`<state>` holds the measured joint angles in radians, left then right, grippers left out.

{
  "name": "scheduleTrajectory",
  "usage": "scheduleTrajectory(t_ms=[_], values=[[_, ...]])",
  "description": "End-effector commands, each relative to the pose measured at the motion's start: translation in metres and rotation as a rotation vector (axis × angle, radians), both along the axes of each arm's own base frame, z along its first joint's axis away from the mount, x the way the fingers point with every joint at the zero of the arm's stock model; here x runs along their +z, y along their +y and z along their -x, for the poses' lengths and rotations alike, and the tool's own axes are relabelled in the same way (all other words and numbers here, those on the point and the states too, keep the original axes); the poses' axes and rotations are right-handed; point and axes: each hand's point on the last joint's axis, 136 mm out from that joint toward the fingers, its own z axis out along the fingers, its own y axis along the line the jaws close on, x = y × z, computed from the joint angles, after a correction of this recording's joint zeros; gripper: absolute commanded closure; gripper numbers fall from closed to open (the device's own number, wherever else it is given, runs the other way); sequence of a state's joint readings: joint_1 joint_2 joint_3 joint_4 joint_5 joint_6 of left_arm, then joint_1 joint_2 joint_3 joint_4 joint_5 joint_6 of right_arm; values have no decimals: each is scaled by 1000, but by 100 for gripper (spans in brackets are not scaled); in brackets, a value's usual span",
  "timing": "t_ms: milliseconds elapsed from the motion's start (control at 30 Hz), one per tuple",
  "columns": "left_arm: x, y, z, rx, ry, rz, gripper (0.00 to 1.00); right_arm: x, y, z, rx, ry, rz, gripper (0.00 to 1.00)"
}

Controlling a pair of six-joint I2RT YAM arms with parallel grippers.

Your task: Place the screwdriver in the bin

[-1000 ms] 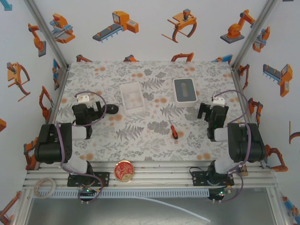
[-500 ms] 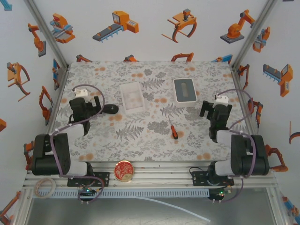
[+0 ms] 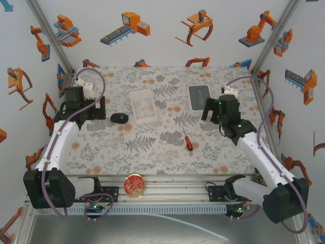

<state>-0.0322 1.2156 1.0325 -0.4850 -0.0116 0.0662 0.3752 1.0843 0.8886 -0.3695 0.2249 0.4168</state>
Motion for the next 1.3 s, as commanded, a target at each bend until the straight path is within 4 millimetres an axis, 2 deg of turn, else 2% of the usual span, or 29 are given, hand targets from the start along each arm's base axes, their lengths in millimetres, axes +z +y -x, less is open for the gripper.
scheduleTrajectory(t_ms=[0, 133, 200, 267, 400, 633, 767, 800, 867, 967, 1133, 1267], values=[[-15, -15, 46, -83, 221, 39, 3, -50, 16, 52, 35, 296, 24, 14], [-5, -19, 51, -89, 268, 67, 3, -65, 47, 65, 108, 333, 57, 19], [-2, -24, 52, -108, 279, 92, 3, -79, 65, 68, 160, 366, 44, 29], [2, -29, 53, -122, 282, 119, 3, -93, 79, 68, 185, 389, 36, 32], [8, -32, 54, -133, 267, 133, 3, -115, 94, 67, 196, 417, 61, 33], [1, -31, 59, -141, 299, 117, 3, -143, 98, 60, 176, 463, 117, 36], [-3, -33, 62, -144, 314, 128, 3, -154, 103, 59, 182, 478, 112, 41], [-4, -33, 63, -145, 316, 132, 3, -157, 104, 58, 182, 483, 112, 46], [-4, -34, 63, -146, 317, 136, 3, -162, 105, 57, 181, 493, 117, 50], [-2, -34, 62, -147, 313, 138, 3, -170, 106, 57, 179, 518, 132, 50], [-3, -34, 63, -144, 313, 139, 3, -180, 104, 59, 173, 542, 147, 50], [-4, -35, 64, -144, 318, 143, 3, -182, 101, 60, 167, 543, 152, 56]])
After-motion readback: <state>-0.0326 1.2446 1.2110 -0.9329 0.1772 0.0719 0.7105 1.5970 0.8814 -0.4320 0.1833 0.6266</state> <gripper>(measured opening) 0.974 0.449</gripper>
